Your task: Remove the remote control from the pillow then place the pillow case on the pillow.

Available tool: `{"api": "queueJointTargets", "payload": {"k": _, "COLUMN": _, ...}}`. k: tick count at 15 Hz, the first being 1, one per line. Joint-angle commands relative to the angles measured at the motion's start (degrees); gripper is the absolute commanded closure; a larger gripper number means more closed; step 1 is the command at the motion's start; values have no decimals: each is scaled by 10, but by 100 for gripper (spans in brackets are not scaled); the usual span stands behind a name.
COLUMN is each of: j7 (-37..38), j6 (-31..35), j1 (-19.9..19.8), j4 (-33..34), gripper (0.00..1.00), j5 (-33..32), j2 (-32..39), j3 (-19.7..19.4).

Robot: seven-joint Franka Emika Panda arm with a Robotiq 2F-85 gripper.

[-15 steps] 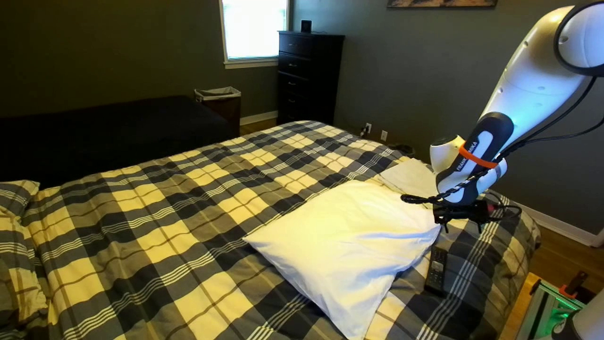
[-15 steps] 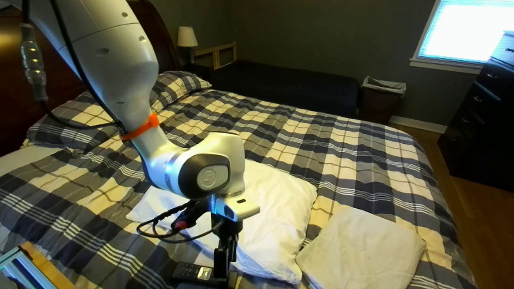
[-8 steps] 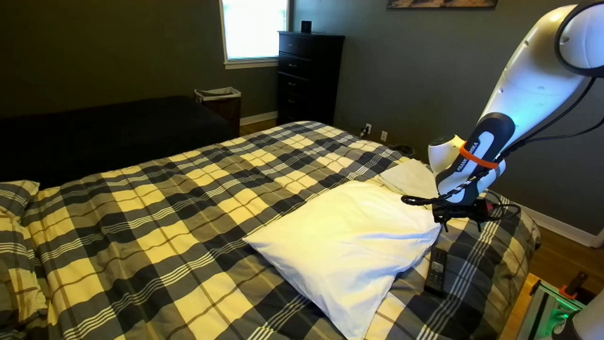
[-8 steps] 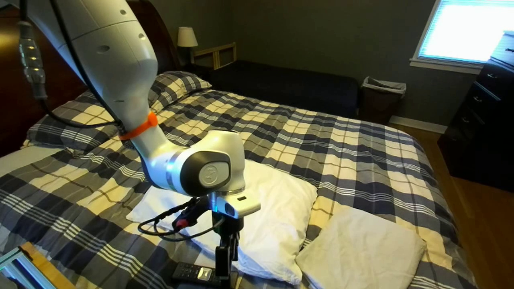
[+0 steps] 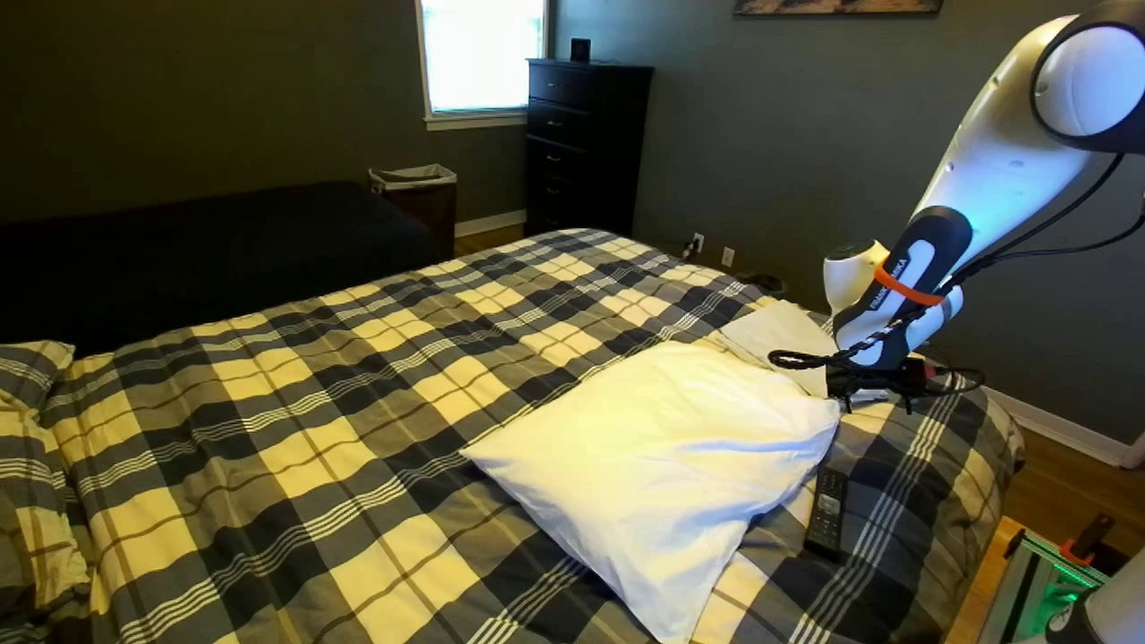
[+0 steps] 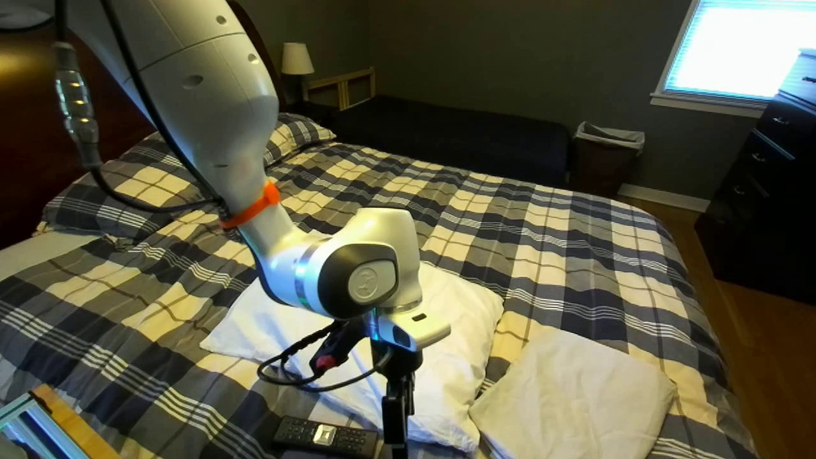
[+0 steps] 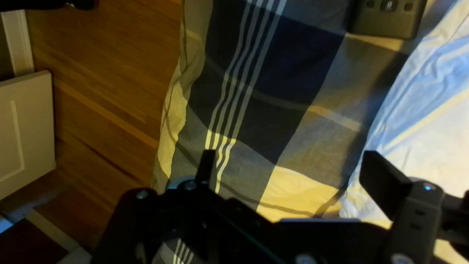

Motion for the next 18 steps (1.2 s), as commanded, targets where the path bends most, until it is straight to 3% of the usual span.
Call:
{"api": "queueJointTargets", "payload": {"k": 1, "j7": -20, "j6": 34, "j1": -34, "j4": 38, "gripper": 0, "j5": -20, "j2": 44, "j3": 7}}
{"api": "queueJointTargets", "payload": {"k": 7, "j7": -58, "j6": 106, "j1": -31, "j4": 102, "gripper": 0, "j5": -34, "j2": 133, "j3": -27}}
{"api": "queueJointTargets", "payload": {"k": 14, "j7": -126, "j6": 103, "j1": -68, "j4": 195, "gripper": 0, "j5": 31, "j2": 197, "j3": -3}}
{"api": "queueJointTargets", "payload": {"k": 15, "j7": -121, "j6": 94, "j1": -43, "j4": 169, "gripper": 0, "j5": 32, "j2": 182, "j3": -23}}
{"api": "queueJointTargets", "payload": {"k": 18, "j7": -131, "j6": 93, "j1": -48, "j4": 190, "gripper": 0, "j5": 45, "j2": 195, "j3": -17}}
